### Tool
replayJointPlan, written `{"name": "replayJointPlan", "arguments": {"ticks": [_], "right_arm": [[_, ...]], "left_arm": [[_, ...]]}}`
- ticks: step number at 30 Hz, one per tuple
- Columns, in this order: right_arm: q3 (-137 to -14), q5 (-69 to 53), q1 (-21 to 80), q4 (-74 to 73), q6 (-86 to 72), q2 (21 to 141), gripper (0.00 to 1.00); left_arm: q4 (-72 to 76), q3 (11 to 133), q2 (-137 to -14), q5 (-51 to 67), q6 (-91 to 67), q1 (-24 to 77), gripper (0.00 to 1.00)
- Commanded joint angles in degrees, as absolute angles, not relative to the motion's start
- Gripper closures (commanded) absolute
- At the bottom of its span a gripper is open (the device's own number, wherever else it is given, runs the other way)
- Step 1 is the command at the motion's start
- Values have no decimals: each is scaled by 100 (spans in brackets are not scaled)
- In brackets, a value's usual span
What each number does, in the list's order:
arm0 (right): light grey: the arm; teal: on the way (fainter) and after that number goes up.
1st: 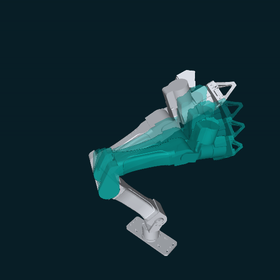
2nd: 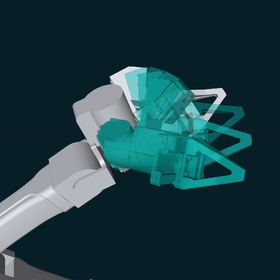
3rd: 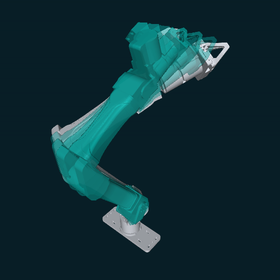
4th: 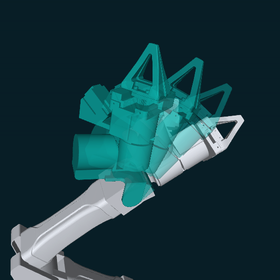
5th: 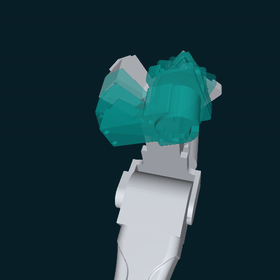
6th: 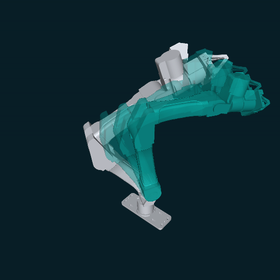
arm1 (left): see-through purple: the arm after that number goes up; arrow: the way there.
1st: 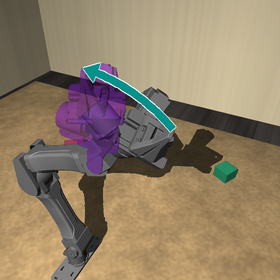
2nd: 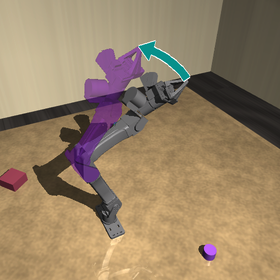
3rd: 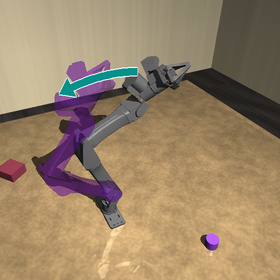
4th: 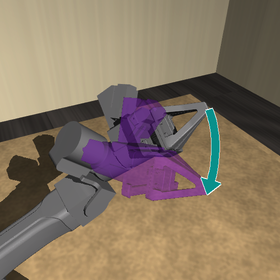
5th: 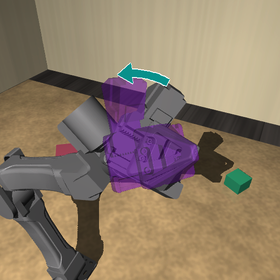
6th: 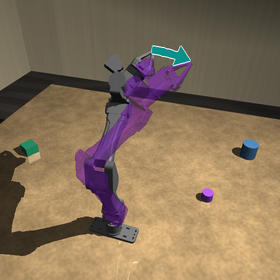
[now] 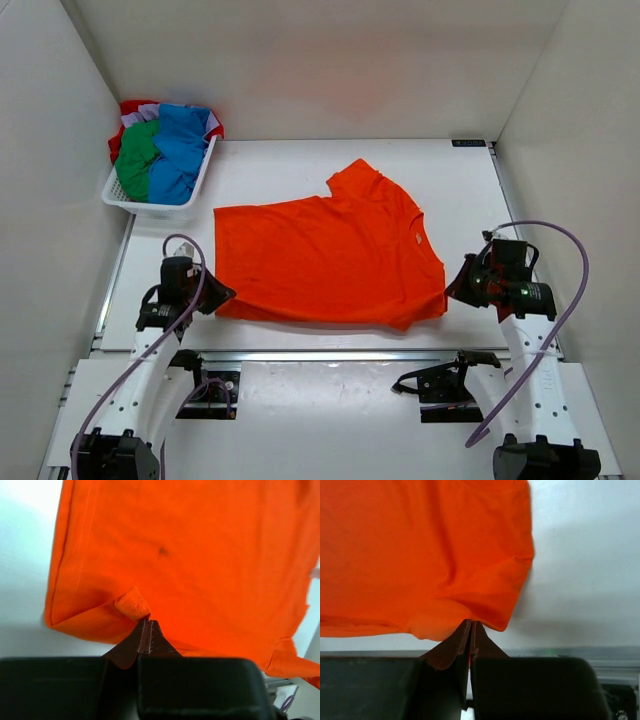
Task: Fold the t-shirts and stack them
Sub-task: Flatten out the tshirt, then fold the flattened tshirt in 1/3 of the way
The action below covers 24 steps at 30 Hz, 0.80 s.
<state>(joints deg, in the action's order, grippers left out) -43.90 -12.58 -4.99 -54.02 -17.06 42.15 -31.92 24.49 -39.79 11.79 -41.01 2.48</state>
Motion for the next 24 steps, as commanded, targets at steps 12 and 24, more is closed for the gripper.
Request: {"name": "replayJointPlan", "arguments": {"ticks": [12,24], "right_arm": [[-4069,-1494,-62,-5151,-1899,4525,99],[-5193,-1591,-114,-4237,-1521,6309,100]], "left_arm": [[-3903,2118,-3393,439,-4684,466,100],[-3411,2320,-3788,281,-4825,273,100]]}}
